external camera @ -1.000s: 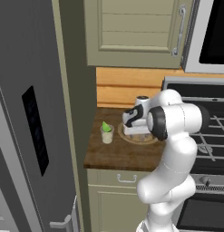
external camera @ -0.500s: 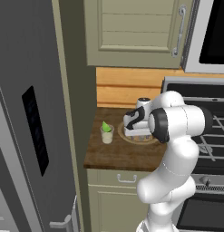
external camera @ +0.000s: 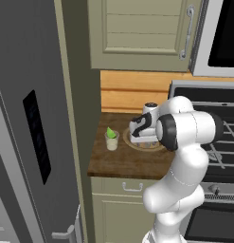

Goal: Grab a lemon wedge from the fridge and one ice cube from the ice bowl, and put them in the glass of lemonade.

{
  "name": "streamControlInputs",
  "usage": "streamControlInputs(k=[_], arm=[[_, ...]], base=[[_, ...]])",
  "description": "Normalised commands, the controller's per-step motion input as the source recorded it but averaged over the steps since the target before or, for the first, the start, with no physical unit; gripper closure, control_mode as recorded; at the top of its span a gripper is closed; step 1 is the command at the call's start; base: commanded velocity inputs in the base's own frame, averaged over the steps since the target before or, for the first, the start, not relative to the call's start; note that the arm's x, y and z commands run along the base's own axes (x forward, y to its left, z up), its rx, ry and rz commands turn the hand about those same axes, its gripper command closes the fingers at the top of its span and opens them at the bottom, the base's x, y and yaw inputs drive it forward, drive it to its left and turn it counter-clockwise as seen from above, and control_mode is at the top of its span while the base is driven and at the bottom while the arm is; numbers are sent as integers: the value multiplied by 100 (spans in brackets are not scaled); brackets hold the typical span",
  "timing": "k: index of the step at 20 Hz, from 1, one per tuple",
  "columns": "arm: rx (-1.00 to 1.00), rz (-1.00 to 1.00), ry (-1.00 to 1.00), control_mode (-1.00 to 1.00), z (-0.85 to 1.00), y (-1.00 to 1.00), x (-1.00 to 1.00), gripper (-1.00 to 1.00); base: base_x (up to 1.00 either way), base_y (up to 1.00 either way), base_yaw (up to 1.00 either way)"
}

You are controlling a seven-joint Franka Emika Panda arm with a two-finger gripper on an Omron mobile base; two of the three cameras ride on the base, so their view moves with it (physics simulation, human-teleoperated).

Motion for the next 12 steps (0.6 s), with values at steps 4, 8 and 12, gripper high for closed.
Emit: streamControlInputs(k=[4, 8, 12], arm=[[0, 0, 0, -100, 0, 0, 19, -100], [0, 0, 0, -100, -1, 0, 0, -100], [0, 0, 0, -100, -19, 0, -4, -100]], base=[[0, 0, 0], [0, 0, 0], [0, 0, 0]])
